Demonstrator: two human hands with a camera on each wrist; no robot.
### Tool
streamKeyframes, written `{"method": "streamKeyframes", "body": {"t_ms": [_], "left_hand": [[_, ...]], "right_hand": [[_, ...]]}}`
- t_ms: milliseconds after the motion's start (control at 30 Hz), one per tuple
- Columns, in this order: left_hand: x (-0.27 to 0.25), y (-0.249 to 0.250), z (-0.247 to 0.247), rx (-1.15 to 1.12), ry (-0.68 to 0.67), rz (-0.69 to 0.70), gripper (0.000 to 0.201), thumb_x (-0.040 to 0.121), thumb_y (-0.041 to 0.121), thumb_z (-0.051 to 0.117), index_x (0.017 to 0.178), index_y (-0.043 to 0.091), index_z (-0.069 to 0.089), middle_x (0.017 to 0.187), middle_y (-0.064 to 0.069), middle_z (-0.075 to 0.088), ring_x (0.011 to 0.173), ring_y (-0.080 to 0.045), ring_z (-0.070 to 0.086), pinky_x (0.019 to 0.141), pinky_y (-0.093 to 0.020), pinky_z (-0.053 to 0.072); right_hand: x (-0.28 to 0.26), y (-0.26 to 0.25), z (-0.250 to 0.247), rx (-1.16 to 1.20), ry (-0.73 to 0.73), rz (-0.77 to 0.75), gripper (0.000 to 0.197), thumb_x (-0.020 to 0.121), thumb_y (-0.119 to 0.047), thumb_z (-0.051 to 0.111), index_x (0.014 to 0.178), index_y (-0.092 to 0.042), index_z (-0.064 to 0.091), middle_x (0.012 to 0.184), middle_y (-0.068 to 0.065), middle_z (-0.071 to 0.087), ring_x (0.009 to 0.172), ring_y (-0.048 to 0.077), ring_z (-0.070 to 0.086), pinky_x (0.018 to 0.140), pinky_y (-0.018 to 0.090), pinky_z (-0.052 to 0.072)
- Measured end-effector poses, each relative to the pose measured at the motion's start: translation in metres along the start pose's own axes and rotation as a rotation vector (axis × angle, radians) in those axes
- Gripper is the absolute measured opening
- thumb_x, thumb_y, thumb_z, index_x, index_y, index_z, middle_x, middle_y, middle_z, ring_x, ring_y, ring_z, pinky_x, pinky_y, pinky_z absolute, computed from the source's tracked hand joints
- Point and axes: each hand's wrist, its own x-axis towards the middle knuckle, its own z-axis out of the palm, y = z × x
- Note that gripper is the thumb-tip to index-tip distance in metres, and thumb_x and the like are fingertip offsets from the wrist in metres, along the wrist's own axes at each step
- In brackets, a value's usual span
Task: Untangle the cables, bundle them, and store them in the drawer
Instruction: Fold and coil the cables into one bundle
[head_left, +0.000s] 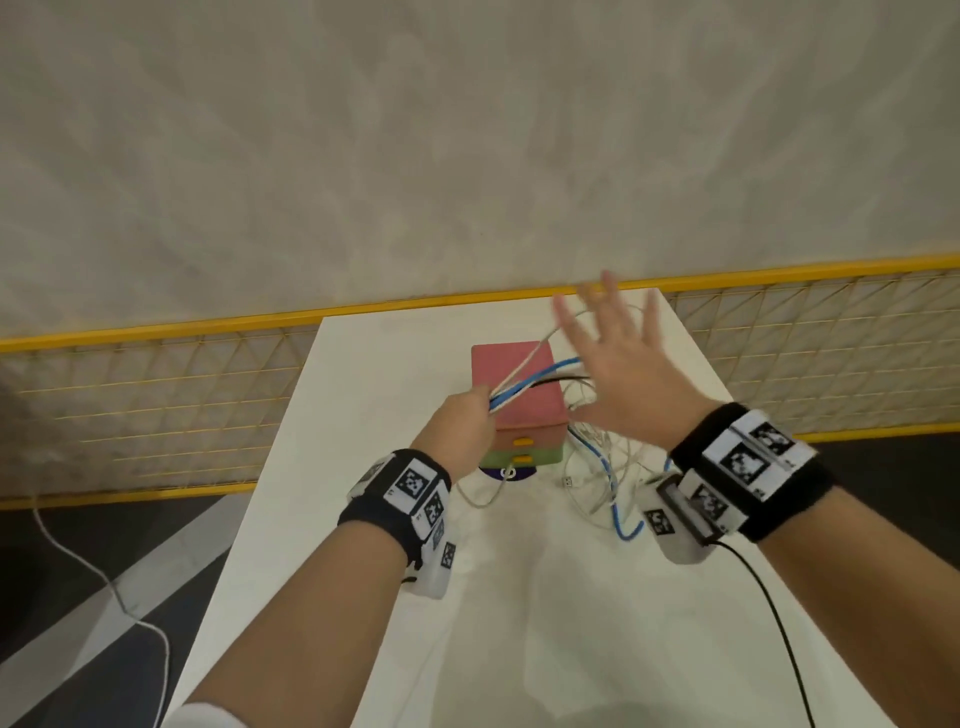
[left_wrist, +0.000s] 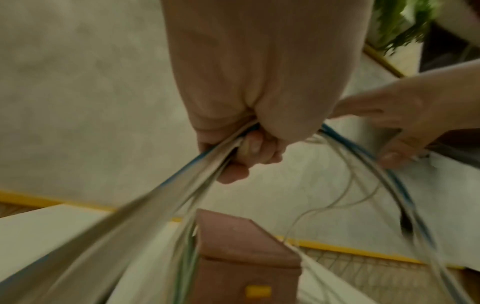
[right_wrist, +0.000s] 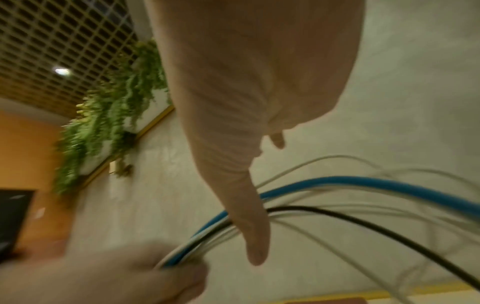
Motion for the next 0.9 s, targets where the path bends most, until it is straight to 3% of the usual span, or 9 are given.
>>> {"method": "streamKeyframes", "body": {"t_ms": [67,133,167,267,433,533,667,800,900], "left_hand": [[0.002,0.018,-0.002,0.067,-0.026,0.06,0.019,0.096,0.004,0.044,0.109,0.001,0.058,0.095,-0.018,0.064,0.085,-0.035,0.062,0.072,-0.039,0.048],[0.001,0.03,-0.007,0.102,-0.019,0.138,0.019,0.096,0.007,0.047,0.109,0.001,0.06,0.093,-0.014,0.065,0.085,-0.034,0.064,0.074,-0.041,0.051],[-0.003,0.033,-0.01,0.079,-0.01,0.158,0.021,0.097,0.01,0.046,0.112,0.002,0.058,0.092,-0.013,0.064,0.084,-0.034,0.063,0.074,-0.042,0.051],[-0.013,0.028,-0.016,0.049,0.054,0.2,0.025,0.1,0.021,0.044,0.121,0.012,0.052,0.091,-0.013,0.064,0.078,-0.034,0.06,0.069,-0.042,0.05],[-0.009,-0.003,0.0,-0.009,0.129,0.22,0.012,0.098,0.024,0.048,0.101,0.013,0.052,0.069,-0.004,0.054,0.062,-0.027,0.051,0.054,-0.035,0.038],[-0.006,-0.025,0.011,-0.011,0.105,0.132,0.014,0.096,0.019,0.047,0.108,0.014,0.052,0.071,-0.004,0.055,0.065,-0.032,0.055,0.055,-0.034,0.043],[-0.011,-0.056,0.021,0.05,0.044,0.014,0.025,0.102,0.031,0.042,0.11,0.009,0.052,0.073,-0.005,0.052,0.071,-0.036,0.055,0.062,-0.037,0.04],[-0.008,-0.055,0.019,0.128,0.064,-0.027,0.026,0.103,0.029,0.037,0.112,0.007,0.049,0.074,-0.006,0.052,0.066,-0.028,0.047,0.06,-0.032,0.035],[-0.002,-0.041,0.014,0.235,0.059,-0.061,0.02,0.103,0.021,0.037,0.111,0.007,0.048,0.088,-0.013,0.062,0.07,-0.029,0.049,0.062,-0.033,0.036]], "right_hand": [[0.003,-0.027,0.009,-0.038,0.118,-0.216,0.097,0.069,-0.028,0.075,0.148,-0.018,0.02,0.146,0.017,0.038,0.145,0.037,0.018,0.111,0.067,0.003],[0.008,-0.04,0.01,0.034,0.134,-0.222,0.069,0.07,-0.014,0.072,0.132,-0.016,0.041,0.114,0.01,0.063,0.118,0.033,0.055,0.11,0.054,0.027],[0.009,-0.041,0.004,0.092,0.095,-0.171,0.052,0.076,-0.009,0.064,0.124,-0.016,0.046,0.103,0.007,0.066,0.103,0.031,0.061,0.097,0.042,0.039],[0.011,-0.034,-0.005,0.169,0.013,-0.085,0.032,0.088,-0.007,0.049,0.118,-0.016,0.055,0.094,0.009,0.068,0.086,0.03,0.062,0.065,0.03,0.035],[-0.001,-0.024,0.002,0.491,0.129,0.008,0.023,0.083,-0.003,0.058,0.099,-0.015,0.069,0.067,-0.001,0.063,0.065,0.022,0.053,0.059,0.028,0.035],[-0.009,-0.008,0.009,0.652,0.215,0.122,0.022,0.079,0.001,0.061,0.088,-0.017,0.069,0.055,-0.012,0.049,0.054,0.01,0.045,0.052,0.023,0.032],[-0.018,0.019,0.019,0.79,0.306,0.254,0.022,0.076,0.002,0.062,0.08,-0.019,0.067,0.055,0.003,0.054,0.047,0.009,0.041,0.05,0.026,0.033],[-0.024,0.028,0.039,0.564,0.001,0.3,0.025,0.077,-0.013,0.069,0.099,-0.024,0.062,0.086,0.006,0.069,0.078,0.025,0.062,0.069,0.032,0.046],[-0.024,0.022,0.044,0.33,-0.323,0.293,0.095,0.068,-0.04,0.079,0.144,-0.021,0.026,0.126,0.01,0.052,0.117,0.031,0.051,0.096,0.044,0.042]]}}
